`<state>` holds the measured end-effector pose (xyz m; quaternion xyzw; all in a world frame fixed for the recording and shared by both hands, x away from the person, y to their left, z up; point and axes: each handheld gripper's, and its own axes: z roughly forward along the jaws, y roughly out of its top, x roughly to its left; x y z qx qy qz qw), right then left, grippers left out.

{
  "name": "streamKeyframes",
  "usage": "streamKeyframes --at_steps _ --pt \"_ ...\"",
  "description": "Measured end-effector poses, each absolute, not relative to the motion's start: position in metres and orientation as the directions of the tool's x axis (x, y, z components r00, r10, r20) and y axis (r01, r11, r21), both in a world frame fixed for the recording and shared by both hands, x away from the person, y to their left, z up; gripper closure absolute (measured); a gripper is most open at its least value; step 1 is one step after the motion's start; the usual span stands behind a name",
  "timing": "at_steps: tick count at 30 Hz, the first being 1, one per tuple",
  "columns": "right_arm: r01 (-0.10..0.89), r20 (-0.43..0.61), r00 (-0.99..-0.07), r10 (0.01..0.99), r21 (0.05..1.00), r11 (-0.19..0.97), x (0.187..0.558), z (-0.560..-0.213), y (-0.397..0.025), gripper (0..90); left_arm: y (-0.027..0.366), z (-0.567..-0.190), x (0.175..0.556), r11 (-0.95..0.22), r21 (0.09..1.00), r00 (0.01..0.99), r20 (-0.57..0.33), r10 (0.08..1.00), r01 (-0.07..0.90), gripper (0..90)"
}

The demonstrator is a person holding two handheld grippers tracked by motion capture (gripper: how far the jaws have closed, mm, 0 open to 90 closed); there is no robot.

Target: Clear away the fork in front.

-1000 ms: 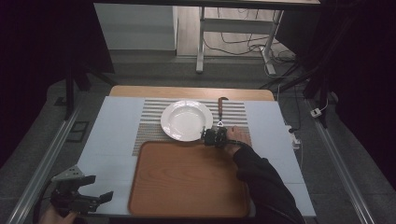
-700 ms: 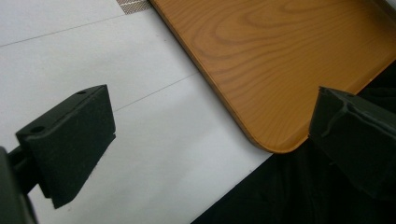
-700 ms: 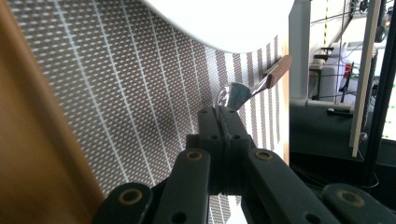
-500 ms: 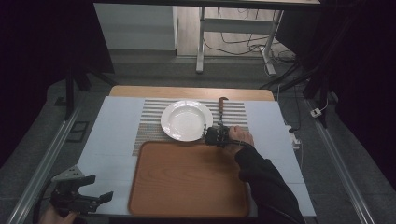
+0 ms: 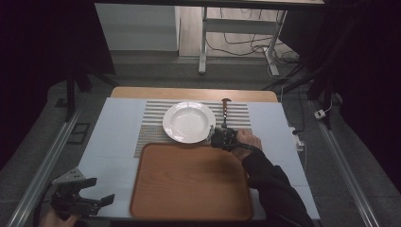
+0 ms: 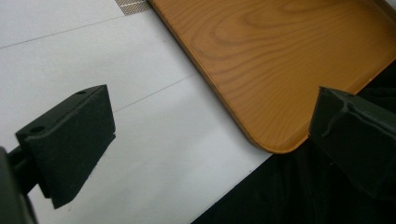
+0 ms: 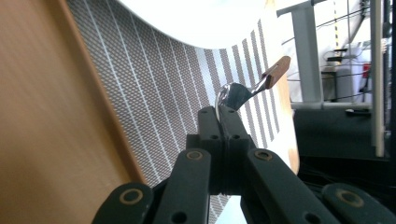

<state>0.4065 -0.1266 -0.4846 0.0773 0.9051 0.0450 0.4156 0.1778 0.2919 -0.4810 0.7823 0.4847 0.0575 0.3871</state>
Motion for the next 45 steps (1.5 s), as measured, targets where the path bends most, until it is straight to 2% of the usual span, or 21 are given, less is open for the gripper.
streamKeyframes --at_steps 3,13,17,27,28,35,41,45 --pt "0.111 -0.715 -0.663 0.222 0.199 0.974 0.402 -0.478 -0.130 90.0 0.292 -0.481 0.178 -0.231 0.662 0.525 -0.285 0.802 0.713 0.3" --pt "0.122 -0.680 -0.673 0.291 0.286 0.950 0.382 -0.462 -0.141 89.9 0.291 -0.480 0.178 -0.244 0.662 0.536 -0.280 0.797 0.708 0.0" --pt "0.139 -0.630 -0.692 0.353 0.364 0.921 0.372 -0.455 -0.149 89.9 0.289 -0.480 0.179 -0.247 0.664 0.543 -0.283 0.791 0.706 0.0" --pt "0.136 -0.545 -0.728 0.415 0.479 0.867 0.355 -0.440 -0.162 89.9 0.283 -0.474 0.185 -0.269 0.682 0.573 -0.265 0.775 0.680 0.0" --pt "0.142 -0.514 -0.739 0.435 0.513 0.847 0.351 -0.437 -0.165 89.9 0.282 -0.474 0.186 -0.270 0.683 0.577 -0.269 0.771 0.679 0.0" --pt "0.144 -0.428 -0.773 0.468 0.600 0.787 0.341 -0.428 -0.174 89.9 0.273 -0.472 0.195 -0.307 0.705 0.643 -0.271 0.716 0.639 0.0" --pt "0.168 -0.311 -0.812 0.495 0.687 0.707 0.332 -0.420 -0.186 89.9 0.261 -0.469 0.205 -0.324 0.719 0.684 -0.283 0.672 0.616 0.0" --pt "0.173 -0.234 -0.844 0.483 0.734 0.657 0.326 -0.417 -0.192 89.9 0.254 -0.466 0.211 -0.332 0.735 0.708 -0.275 0.651 0.591 0.0"
